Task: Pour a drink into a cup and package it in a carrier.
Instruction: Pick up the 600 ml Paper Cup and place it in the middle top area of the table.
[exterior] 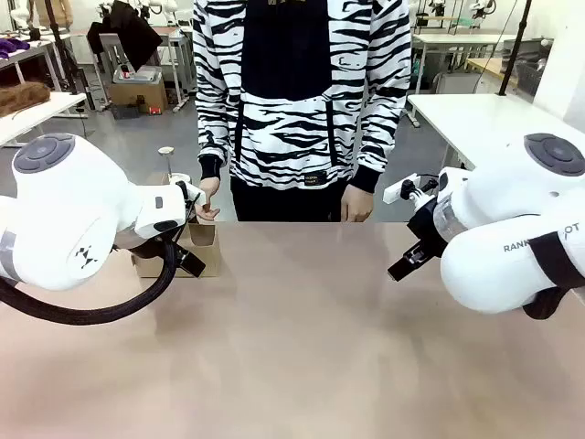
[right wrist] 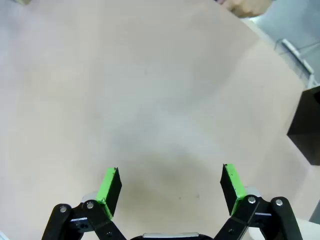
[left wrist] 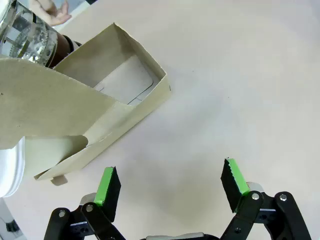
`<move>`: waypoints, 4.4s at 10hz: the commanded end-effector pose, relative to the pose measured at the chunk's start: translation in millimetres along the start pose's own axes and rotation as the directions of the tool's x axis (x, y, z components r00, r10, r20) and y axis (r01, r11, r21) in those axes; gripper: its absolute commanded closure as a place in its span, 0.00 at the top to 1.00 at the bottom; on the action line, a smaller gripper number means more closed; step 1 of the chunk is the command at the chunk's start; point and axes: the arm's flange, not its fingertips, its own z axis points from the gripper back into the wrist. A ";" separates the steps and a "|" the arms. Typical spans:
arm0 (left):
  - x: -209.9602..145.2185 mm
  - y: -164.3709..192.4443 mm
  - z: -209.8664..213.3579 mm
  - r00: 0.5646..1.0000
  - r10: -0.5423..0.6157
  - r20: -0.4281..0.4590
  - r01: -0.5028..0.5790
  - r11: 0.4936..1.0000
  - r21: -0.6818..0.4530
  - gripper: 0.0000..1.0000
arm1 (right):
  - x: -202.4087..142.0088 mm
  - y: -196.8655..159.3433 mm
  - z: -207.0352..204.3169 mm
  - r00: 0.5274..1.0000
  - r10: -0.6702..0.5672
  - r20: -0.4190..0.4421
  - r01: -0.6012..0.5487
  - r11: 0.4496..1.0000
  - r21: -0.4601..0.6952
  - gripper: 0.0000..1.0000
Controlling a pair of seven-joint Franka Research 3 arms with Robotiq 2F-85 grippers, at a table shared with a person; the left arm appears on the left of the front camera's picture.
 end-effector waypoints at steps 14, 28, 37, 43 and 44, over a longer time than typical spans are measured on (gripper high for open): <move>0.0 0.0 0.0 1.000 0.000 0.000 0.000 1.000 0.000 1.00 | 80.5 -70.3 109.4 0.999 0.030 0.019 -0.031 0.996 0.085 1.00; 0.0 0.0 0.0 1.000 0.000 0.000 0.000 1.000 0.000 1.00 | -130.6 -254.2 144.7 0.816 0.008 0.578 -0.342 0.814 0.470 1.00; 0.0 0.0 0.0 1.000 0.000 0.000 0.000 1.000 0.000 1.00 | -253.5 -309.5 138.1 0.577 -0.116 0.809 -0.374 0.842 0.388 1.00; 0.0 0.0 0.0 1.000 0.000 0.000 0.000 1.000 0.000 1.00 | -324.2 -305.0 35.0 0.467 -0.130 0.875 -0.310 0.903 0.299 1.00; 0.0 0.0 0.0 1.000 0.000 0.000 0.000 1.000 0.000 1.00 | -323.4 -296.7 22.1 0.477 -0.142 0.867 -0.318 0.892 0.321 1.00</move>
